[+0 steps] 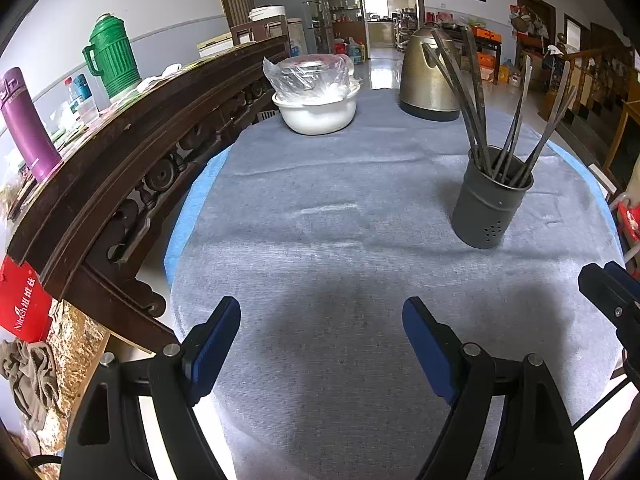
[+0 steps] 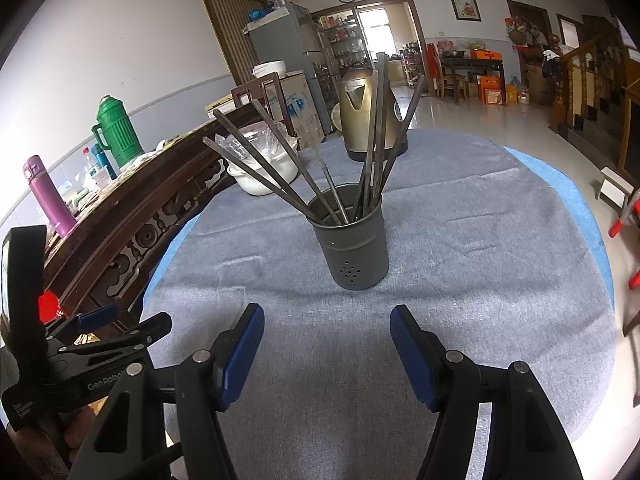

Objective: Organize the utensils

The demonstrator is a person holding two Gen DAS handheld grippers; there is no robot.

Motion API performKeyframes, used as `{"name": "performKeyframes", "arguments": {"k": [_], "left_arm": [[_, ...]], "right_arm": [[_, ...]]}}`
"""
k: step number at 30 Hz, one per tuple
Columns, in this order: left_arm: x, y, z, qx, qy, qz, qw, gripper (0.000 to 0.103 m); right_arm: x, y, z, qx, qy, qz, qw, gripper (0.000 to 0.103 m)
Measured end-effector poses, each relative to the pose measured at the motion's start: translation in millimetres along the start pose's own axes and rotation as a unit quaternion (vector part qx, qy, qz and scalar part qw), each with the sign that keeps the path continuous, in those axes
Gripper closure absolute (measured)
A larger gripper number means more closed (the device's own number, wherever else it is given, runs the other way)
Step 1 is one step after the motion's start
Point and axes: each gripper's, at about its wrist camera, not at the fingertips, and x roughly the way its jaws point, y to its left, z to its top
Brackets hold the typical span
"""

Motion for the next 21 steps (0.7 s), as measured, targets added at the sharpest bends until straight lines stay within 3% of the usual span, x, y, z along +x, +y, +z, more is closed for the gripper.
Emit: {"name": "performKeyframes", "arguments": {"k": [21], "left_arm": [[-12, 2, -3, -0.004, -0.005, 0.011, 0.9999, 0.019]], "right_arm": [[-13, 0, -1, 0.004, -0.015, 0.009, 1.000, 0.033]]}}
